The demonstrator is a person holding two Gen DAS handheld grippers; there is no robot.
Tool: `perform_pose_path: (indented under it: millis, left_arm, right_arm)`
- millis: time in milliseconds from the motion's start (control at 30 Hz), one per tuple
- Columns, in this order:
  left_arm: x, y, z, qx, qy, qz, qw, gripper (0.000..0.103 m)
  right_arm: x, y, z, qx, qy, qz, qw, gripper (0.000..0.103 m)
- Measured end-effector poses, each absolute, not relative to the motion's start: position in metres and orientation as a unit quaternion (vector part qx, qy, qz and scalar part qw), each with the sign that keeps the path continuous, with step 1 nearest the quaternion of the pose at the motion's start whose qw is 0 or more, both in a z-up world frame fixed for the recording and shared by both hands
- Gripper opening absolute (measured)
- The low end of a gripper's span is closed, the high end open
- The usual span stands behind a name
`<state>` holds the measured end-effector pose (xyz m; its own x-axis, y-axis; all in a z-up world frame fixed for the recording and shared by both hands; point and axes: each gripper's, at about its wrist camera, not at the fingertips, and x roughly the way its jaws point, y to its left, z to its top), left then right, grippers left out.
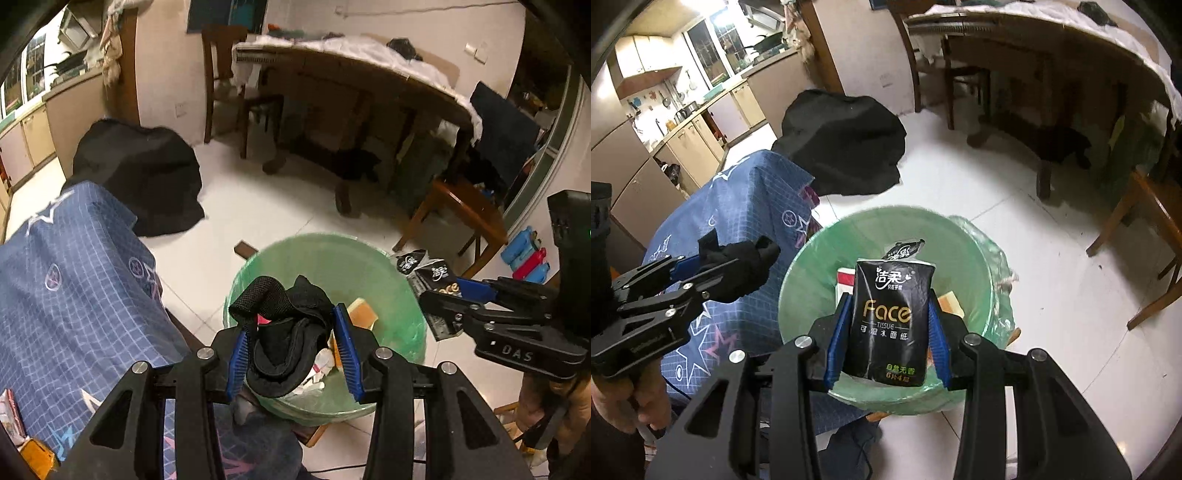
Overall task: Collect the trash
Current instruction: 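Carry the black cloth and Face tissue pack over the green bin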
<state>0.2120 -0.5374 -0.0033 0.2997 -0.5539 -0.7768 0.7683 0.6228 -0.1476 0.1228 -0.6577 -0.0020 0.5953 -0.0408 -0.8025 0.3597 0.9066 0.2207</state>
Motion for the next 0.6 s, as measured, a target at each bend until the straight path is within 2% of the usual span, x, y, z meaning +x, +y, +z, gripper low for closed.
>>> perform_pose_path:
  millis: [233, 600]
  left_arm:
    - [0.220, -0.550, -0.020, 0.134, 0.428, -0.415, 0.792, 0.044]
    - [0.215, -0.563, -0.012, 0.138, 0.423, -0.422, 0.790, 0.044]
  right_arm:
    - [0.124, -0.668, -0.008, 0.186, 0.441, -0.118, 0.870, 0.037]
    - [0.126, -0.675, -0.007, 0.187, 0.443, -0.120, 0.868, 0.038]
